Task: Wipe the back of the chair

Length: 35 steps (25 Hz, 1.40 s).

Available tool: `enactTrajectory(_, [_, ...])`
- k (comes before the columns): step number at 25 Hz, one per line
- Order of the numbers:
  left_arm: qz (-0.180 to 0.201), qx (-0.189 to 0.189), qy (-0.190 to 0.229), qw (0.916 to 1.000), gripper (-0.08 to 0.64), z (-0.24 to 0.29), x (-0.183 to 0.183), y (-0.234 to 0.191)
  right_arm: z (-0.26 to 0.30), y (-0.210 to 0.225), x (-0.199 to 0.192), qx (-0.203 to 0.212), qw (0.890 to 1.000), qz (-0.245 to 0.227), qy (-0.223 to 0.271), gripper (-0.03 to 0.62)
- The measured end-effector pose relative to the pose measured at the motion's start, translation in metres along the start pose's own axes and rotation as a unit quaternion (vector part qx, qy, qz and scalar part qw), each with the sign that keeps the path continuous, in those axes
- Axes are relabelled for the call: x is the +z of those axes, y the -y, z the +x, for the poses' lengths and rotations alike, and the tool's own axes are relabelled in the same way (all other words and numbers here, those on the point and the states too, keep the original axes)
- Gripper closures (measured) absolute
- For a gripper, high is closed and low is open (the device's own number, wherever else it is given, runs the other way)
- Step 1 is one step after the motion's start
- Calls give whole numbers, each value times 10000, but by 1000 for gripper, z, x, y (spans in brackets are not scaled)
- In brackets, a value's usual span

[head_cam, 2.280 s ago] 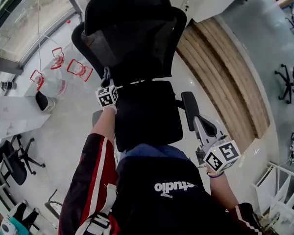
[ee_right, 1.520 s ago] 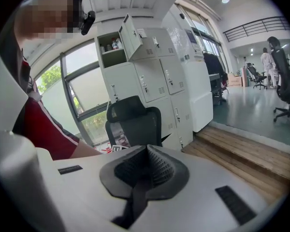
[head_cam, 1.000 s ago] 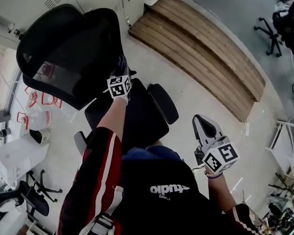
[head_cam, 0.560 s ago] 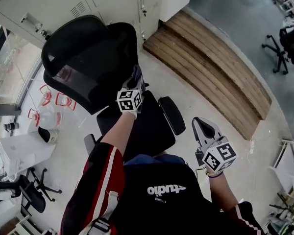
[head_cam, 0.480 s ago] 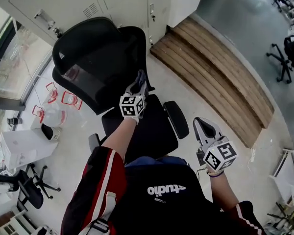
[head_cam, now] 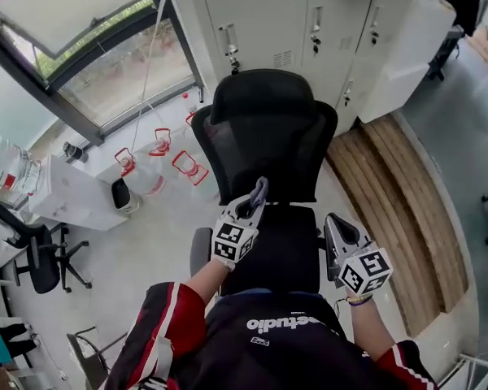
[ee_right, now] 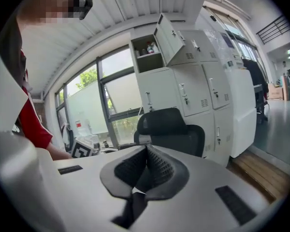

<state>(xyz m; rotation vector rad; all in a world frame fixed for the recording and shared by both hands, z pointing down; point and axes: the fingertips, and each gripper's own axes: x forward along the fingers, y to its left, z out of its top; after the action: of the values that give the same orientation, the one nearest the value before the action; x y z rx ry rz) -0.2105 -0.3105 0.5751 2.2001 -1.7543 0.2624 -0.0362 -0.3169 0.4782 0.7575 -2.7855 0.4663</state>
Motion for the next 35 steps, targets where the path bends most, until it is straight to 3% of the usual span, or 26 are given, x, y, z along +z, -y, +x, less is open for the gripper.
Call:
enactTrajectory(8, [-330,643,763,9945,505,-123,54,-29,29,-79,21,593,9980,-215,94,578])
enactTrajectory(15, [-139,356,1226,9917,505,-185,101,-15,22,-124,18,532,9983,-220,133,578])
enactTrajectory(19, [-256,-99,1343,9906,505,-200,106,-3,11,-143,10,329,9990,-298,66,578])
enactTrajectory(26, [-420,-388,1470,9875,505,-225,92,19,-16,-161,-14,112,9993,-297,-214,578])
enactTrajectory(35, [-312,-1,1566,9872,505,-285,73,78,-74,-202,-32,605,9976,-320,-67,578])
